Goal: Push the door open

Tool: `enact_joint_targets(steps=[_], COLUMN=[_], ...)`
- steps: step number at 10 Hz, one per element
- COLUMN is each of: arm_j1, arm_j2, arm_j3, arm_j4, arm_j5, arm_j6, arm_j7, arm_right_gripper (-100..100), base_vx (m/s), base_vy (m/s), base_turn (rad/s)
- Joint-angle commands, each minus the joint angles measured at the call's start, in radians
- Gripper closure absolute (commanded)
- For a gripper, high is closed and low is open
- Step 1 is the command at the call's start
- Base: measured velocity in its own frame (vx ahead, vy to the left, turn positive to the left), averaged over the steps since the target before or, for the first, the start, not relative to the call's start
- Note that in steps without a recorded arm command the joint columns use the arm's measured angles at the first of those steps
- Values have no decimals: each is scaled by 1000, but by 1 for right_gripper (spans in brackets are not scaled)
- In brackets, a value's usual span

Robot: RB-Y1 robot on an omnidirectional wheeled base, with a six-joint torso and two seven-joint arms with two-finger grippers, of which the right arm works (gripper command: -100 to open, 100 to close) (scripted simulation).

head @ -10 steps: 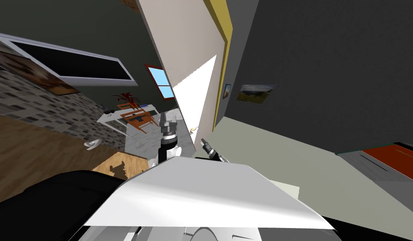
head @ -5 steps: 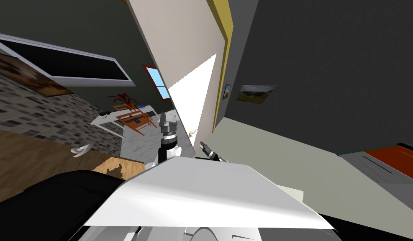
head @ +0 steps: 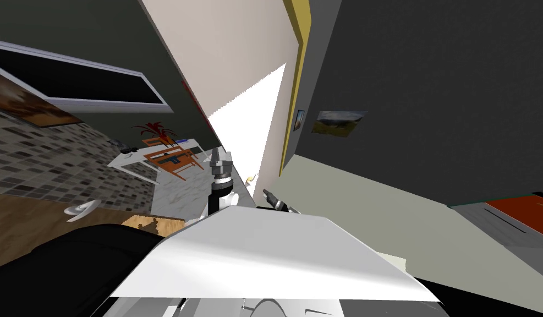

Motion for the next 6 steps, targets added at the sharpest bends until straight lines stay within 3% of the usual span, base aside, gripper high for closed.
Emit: enact_joint_targets(steps=[1,3,6], arm_j1=[-14,-16,-11], arm_j2=[-4,-4,8], arm_j3=[18,22,16], arm_j4=[30,35,54], arm_j5=[-1,-1,0], arm_j6=[-6,-6,-16], arm_j7=[-3,-3,8], arm_right_gripper=[-100,-100,-100], base_vx=[111,97,92], base_vy=[8,11,122], base_turn=[-25,-11,26])
